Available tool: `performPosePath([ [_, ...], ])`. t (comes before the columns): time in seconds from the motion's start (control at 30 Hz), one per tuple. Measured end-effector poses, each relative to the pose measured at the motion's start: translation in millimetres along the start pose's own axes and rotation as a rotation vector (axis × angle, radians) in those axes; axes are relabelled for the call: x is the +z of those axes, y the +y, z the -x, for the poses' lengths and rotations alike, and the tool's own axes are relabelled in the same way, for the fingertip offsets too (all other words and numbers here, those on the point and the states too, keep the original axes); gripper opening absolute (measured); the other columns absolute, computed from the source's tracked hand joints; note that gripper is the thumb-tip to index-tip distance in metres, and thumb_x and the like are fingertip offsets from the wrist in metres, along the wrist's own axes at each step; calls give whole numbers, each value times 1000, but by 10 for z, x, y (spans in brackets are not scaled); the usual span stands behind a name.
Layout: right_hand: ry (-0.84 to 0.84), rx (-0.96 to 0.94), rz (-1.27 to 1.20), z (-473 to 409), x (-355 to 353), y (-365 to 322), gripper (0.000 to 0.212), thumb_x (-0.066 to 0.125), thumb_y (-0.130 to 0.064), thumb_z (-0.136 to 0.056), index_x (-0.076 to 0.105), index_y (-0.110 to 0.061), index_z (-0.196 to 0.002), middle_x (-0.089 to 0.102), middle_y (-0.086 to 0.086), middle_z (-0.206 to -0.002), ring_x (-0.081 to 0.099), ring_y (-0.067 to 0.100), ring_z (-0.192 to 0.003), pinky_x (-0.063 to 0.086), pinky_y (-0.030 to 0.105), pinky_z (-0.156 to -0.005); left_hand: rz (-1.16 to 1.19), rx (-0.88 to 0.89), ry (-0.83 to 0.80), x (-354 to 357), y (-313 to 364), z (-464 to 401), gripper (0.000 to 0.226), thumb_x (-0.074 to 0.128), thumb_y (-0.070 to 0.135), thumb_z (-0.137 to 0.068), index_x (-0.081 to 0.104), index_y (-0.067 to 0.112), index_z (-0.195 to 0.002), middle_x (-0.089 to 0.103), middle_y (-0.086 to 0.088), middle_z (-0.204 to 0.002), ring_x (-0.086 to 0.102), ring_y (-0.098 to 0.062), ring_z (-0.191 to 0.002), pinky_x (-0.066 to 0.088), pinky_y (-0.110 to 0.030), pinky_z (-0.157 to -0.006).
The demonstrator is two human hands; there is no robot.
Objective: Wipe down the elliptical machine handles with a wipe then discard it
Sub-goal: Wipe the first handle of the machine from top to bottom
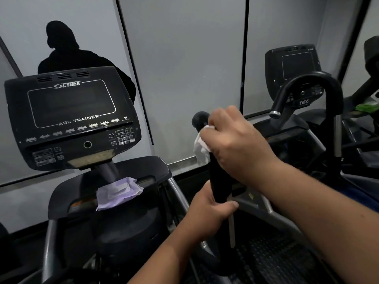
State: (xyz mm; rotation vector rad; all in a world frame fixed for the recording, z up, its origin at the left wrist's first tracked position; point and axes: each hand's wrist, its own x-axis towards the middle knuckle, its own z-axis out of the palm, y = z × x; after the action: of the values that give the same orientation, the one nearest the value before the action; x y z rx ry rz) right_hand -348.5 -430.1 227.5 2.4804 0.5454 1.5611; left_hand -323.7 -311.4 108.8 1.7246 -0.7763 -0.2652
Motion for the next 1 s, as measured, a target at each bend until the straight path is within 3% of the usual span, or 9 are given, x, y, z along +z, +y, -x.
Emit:
performPosePath([
  [0.17, -170, -358, 68, 104, -59, -62, 16, 55, 2, -81, 57, -9, -70, 55, 13, -79, 50, 29, -71, 37, 39, -57, 67, 6, 8, -15, -57, -14, 38, 70, 11, -81, 62, 25, -115, 73, 4, -115, 66, -15, -114, 50, -49, -102],
  [0.3, -243, -300, 83, -177, -114, 78, 12, 57, -5, -79, 56, -12, -69, 57, 13, -83, 51, 30, -74, 35, 38, -57, 48, -31, 6, 12, -115, -32, 39, 72, 22, -76, 63, 30, -113, 73, 3, -113, 68, -17, -111, 51, -51, -101],
  [0.47, -439, -537, 132, -15, -106, -152, 11, 60, -11, -82, 59, -17, -73, 56, 5, -82, 49, 28, -82, 37, 40, -66, 57, -7, 46, 20, -137, -35, 32, 74, 16, -76, 64, 13, -106, 75, 3, -99, 69, -7, -96, 54, -32, -85],
  [0.6, -379, -387, 204, -239, -152, -23, 14, 55, -7, -77, 55, -17, -68, 55, 6, -79, 51, 30, -81, 28, 39, -63, 63, -43, 29, 60, -148, -15, 36, 74, 17, -75, 63, 27, -108, 75, 4, -104, 70, -14, -103, 55, -38, -95],
  [0.73, -503, -537, 241, -69, -95, -259, 12, 62, -15, -81, 63, -17, -69, 55, 4, -78, 49, 27, -81, 26, 39, -66, 36, -22, 40, 54, -151, 6, 27, 74, 19, -77, 65, 12, -101, 73, -7, -92, 65, -13, -88, 54, -44, -82],
  [0.87, -418, -380, 250, -264, -129, -119, 15, 60, -7, -71, 55, -18, -62, 53, 5, -74, 49, 27, -76, 26, 37, -61, 93, -49, 24, 84, -134, 30, 35, 74, 8, -80, 63, 23, -111, 75, 5, -106, 69, -7, -102, 54, -31, -93],
  [1.0, -433, -529, 221, 30, -99, -312, 19, 49, -12, -80, 62, -16, -66, 55, 4, -77, 50, 26, -78, 29, 38, -64, 28, -9, 46, 84, -137, 46, 22, 72, 17, -78, 65, 7, -95, 71, -15, -89, 60, -12, -83, 53, -51, -77],
])
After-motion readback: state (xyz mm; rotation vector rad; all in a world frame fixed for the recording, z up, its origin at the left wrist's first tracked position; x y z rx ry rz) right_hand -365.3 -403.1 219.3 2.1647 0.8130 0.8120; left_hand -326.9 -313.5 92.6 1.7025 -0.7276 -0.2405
